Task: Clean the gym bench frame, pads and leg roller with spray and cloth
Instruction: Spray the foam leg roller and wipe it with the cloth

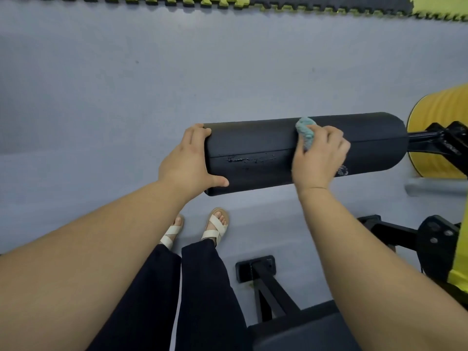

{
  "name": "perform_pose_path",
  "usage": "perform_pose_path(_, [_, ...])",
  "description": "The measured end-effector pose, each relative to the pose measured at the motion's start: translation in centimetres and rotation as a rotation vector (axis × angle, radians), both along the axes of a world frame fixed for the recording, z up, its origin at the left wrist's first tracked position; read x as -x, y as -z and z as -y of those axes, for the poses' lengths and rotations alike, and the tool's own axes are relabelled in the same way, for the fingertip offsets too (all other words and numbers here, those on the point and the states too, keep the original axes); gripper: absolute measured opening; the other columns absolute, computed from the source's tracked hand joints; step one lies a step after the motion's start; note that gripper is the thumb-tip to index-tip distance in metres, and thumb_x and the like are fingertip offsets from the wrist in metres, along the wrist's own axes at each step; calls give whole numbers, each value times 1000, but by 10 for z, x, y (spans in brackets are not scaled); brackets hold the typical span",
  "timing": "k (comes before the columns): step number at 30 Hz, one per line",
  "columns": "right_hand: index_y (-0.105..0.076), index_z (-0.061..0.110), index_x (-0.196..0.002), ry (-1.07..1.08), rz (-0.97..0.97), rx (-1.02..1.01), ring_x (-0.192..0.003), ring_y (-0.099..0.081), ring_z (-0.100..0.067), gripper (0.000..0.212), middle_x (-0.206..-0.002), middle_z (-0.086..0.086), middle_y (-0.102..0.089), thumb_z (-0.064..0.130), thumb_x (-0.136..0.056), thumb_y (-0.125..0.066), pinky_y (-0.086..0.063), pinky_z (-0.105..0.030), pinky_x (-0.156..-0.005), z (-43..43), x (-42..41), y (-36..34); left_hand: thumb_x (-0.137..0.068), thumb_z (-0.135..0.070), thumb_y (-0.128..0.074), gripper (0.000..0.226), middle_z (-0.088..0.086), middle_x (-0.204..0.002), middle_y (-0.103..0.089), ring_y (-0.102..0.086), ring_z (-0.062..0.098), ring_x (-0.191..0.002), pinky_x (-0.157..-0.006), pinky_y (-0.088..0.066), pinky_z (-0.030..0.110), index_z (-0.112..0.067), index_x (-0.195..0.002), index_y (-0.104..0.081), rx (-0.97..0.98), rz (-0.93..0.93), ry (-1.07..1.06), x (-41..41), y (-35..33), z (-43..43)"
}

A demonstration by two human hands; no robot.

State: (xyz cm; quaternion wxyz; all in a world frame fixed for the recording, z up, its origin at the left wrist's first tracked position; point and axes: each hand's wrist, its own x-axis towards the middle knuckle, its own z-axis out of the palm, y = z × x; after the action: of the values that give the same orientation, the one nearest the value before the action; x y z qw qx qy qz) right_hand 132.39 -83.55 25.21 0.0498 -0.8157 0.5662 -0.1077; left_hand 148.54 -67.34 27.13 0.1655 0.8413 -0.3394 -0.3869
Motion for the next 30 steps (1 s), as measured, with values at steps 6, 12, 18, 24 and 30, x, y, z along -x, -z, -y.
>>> perform_pose_path(6, [-70,17,-85,-430,94,-17,-77,-52,-30,36,-93,-10,-62,44,-84,-46,-34,-34,-64,-92,-79,-3,-67,-34,-77,82,-11,-146,-24,-53,16,-112,-70,-43,31,-21,-134,-31,32,5,-59,3,5,0])
perform_pose_path(12, [-70,13,-87,-582,53,127,-68,-54,-36,14,-93,-18,-63,16,-76,-61,-48,-38,-58,-9,-6,5,-59,-42,-84,103,-12,-152,-11,-45,20,-122,-83,-47,37,-20,-141,-25,28,67,-2,13,8,-8])
perform_pose_path(18, [-67,7,-99,74,88,21,-85,-49,-38,30,-107,-18,-58,27,-90,-46,-32,-31,-73,22,24,6,-71,-49,-73,88,-8,-151,-16,-33,19,-132,-95,-42,37,-14,-138,-30,82,84,-6,12,1,-4])
perform_pose_path(24, [-67,15,-77,-371,65,9,-64,-51,-30,25,-82,-12,-60,28,-80,-46,-35,-32,-57,-68,-73,-1,-70,-30,-76,68,-2,-136,-37,-49,22,-114,-79,-44,35,-14,-126,-40,115,44,-113,8,0,7])
perform_pose_path(30, [-71,15,-83,-727,61,10,-67,-54,-33,17,-85,-14,-63,22,-80,-56,-43,-36,-56,-18,-31,-1,-65,-40,-81,95,-6,-143,-30,-42,18,-125,-91,-44,36,-22,-142,-29,88,77,-51,5,2,4])
